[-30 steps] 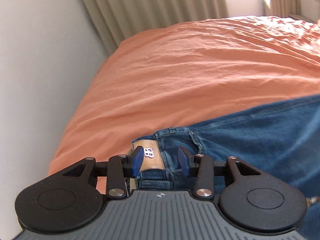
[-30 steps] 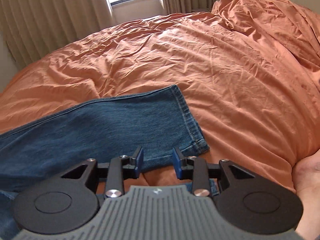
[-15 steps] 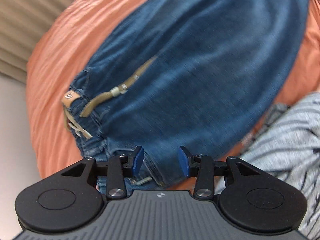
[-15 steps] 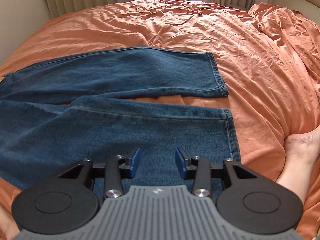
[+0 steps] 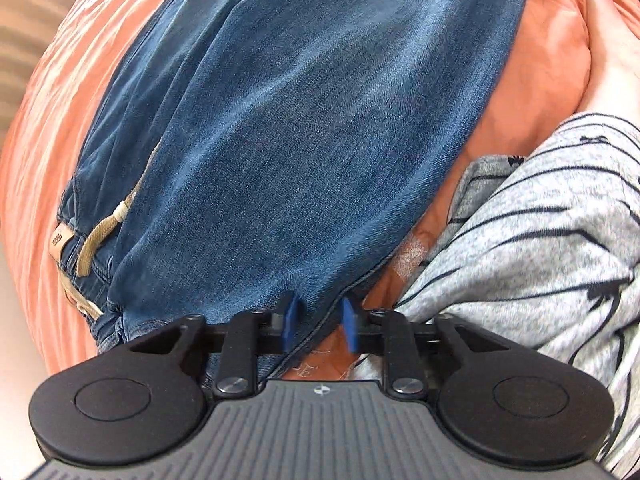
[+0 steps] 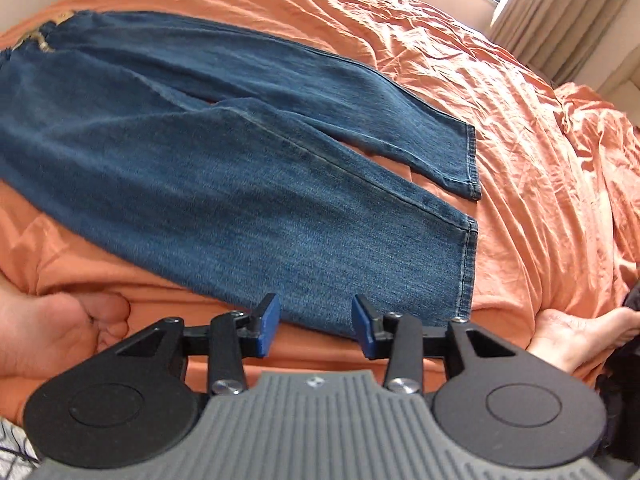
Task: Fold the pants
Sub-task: 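Lift the held leg and fold it over the other leg with both tools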
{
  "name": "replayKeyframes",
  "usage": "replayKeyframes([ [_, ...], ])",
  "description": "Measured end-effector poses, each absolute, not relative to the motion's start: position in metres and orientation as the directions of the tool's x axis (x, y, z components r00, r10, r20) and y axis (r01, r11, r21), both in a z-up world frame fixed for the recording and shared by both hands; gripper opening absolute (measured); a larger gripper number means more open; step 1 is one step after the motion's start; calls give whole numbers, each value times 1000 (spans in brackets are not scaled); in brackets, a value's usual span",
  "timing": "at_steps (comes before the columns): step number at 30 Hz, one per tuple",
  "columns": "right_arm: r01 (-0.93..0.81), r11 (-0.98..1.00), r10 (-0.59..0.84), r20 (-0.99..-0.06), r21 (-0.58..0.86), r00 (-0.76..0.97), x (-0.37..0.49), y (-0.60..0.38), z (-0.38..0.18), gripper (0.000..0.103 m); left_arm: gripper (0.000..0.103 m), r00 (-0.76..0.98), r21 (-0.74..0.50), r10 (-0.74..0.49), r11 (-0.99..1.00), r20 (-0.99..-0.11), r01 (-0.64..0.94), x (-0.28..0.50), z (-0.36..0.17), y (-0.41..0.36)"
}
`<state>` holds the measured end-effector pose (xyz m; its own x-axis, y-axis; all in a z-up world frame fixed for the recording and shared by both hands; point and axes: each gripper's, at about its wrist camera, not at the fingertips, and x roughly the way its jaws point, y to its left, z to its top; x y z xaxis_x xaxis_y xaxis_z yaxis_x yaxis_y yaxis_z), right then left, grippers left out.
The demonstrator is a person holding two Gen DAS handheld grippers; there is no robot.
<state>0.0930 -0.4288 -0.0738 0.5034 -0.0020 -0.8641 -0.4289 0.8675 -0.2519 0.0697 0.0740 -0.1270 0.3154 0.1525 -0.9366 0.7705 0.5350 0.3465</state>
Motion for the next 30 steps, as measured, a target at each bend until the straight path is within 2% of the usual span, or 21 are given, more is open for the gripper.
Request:
replayKeyframes([
  [1,-463,840,-13,-864,-283,504,87,-426,-76,37,10,341,368,154,534,-927,761,66,-127,73],
  [2,-495,811,-23,-864,-311,504,83,-424,-79,37,4,374,397,158,538,-914,744,61,-126,72],
  [4,-555,748,-41,-859,-365,510,77,-419,-84,37,2,429,429,148,579,-891,693,55,-120,74],
  [8,-637,580,-116,-826,-507,552,69,-413,-106,39,1,565,442,98,736,-819,513,57,-83,83],
  [12,-656,412,-221,-767,-633,602,70,-413,-138,39,1,649,380,71,856,-758,350,63,-53,90],
  [15,-631,372,-262,-729,-680,632,73,-419,-152,39,2,684,324,64,910,-727,260,71,-41,97],
  [20,-608,311,-187,-674,-731,715,52,-402,-156,39,2,744,219,60,969,-666,118,88,-20,98],
  [25,-558,273,-80,-597,-784,798,34,-365,-157,39,0,794,188,93,982,-601,28,105,5,99],
  [28,-538,262,-102,-578,-801,810,39,-352,-171,39,0,808,170,96,985,-581,5,116,21,104],
  [30,-537,243,-140,-577,-808,805,47,-357,-182,39,0,795,182,91,983,-600,24,120,22,103],
])
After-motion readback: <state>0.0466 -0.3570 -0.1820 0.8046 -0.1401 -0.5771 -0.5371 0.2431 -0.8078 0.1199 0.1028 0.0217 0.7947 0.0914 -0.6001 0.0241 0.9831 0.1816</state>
